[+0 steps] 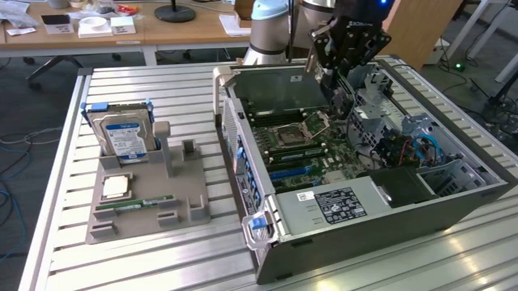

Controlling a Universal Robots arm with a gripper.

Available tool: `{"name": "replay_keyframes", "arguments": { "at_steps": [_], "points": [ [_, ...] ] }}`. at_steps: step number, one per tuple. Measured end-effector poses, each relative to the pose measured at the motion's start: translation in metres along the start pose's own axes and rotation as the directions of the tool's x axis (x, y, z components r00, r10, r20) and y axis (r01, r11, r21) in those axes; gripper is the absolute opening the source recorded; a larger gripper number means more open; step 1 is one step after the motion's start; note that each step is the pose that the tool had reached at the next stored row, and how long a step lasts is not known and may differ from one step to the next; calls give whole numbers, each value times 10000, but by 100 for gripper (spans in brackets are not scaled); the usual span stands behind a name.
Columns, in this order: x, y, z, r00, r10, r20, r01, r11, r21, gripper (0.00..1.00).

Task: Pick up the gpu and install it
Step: 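Pick up the gpu and move the gpu toward the slot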

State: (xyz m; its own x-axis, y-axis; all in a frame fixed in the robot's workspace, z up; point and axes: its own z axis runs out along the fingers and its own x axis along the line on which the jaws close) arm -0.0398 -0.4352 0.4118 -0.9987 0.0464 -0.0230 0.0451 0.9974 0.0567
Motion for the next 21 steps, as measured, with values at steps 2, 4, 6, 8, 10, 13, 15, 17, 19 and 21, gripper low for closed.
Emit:
{"name": "replay_keyframes", "arguments": {
  "at_steps": [2,4,6,8,10,13,15,17,19,21],
  "points": [
    [-73,3,1,10000,-2,0,2,10000,1,26],
    [-146,7,3,10000,1,0,-1,10000,1,26],
    [-221,10,6,10000,-2,0,2,10000,-1,26],
    [-285,13,7,10000,0,0,0,10000,-1,26],
    [-349,16,9,10000,-2,0,2,10000,-1,26],
    [-451,20,11,10000,-1,0,1,10000,-1,26],
    [-515,24,13,10000,-1,-1,1,10000,0,26],
    [-573,26,16,10000,0,0,0,10000,-3,26],
    [-629,29,16,10000,-2,-1,2,10000,0,26],
    [-680,31,18,10000,0,0,0,10000,-2,26]
  ]
}}
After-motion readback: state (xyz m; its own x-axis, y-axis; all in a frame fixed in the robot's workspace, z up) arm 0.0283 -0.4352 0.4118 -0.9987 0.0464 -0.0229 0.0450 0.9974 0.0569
